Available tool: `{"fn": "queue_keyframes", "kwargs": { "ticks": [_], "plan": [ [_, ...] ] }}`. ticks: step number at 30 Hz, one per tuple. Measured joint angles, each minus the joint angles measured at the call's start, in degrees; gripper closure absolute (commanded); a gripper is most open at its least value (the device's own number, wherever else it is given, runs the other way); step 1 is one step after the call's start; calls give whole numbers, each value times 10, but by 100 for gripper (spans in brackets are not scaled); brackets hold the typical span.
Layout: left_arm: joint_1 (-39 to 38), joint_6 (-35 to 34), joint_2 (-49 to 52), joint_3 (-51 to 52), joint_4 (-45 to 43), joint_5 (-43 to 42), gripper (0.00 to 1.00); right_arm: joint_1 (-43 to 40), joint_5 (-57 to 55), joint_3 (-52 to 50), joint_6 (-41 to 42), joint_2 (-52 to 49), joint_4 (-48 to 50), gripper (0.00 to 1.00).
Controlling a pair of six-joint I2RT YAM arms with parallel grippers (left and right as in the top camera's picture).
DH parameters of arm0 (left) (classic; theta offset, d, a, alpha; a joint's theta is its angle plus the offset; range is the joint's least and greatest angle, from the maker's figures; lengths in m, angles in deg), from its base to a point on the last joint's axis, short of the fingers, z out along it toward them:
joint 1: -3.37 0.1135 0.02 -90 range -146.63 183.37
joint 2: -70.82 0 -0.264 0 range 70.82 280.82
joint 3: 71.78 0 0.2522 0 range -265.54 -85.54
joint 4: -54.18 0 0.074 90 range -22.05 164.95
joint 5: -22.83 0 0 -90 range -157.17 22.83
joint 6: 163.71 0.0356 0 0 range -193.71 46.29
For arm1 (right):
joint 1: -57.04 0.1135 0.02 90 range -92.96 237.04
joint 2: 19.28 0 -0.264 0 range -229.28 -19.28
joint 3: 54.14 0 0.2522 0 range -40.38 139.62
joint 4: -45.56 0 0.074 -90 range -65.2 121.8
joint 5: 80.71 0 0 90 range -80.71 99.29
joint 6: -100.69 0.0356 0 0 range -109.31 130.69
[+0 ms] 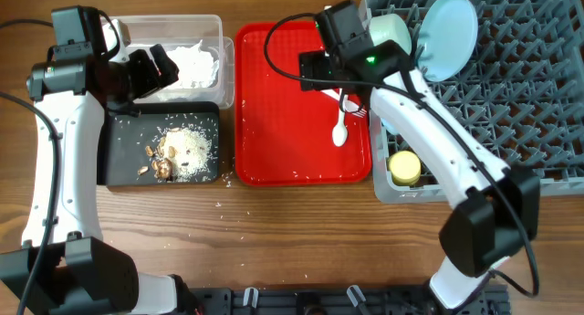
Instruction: Sort waste into correct bins and load items into the dishwasher rack
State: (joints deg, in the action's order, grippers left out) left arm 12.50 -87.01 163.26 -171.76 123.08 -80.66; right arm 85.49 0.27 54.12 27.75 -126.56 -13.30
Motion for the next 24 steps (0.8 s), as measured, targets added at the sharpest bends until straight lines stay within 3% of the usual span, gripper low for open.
{"fn": "queue_keyframes", "kwargs": {
  "ticks": [10, 13, 16, 24],
  "plan": [
    [0, 0, 0, 0, 0, 0, 0, -30, 44, -14, -170, -118, 69, 32],
    [0, 0, 0, 0, 0, 0, 0, -75, 105, -14, -186, -119, 79, 39],
    [0, 0, 0, 0, 0, 0, 0, -108, 144, -14, -192, -122, 62, 40],
    [0, 0, 0, 0, 0, 0, 0, -101, 172, -14, -233, -168, 34, 51]
  ]
}}
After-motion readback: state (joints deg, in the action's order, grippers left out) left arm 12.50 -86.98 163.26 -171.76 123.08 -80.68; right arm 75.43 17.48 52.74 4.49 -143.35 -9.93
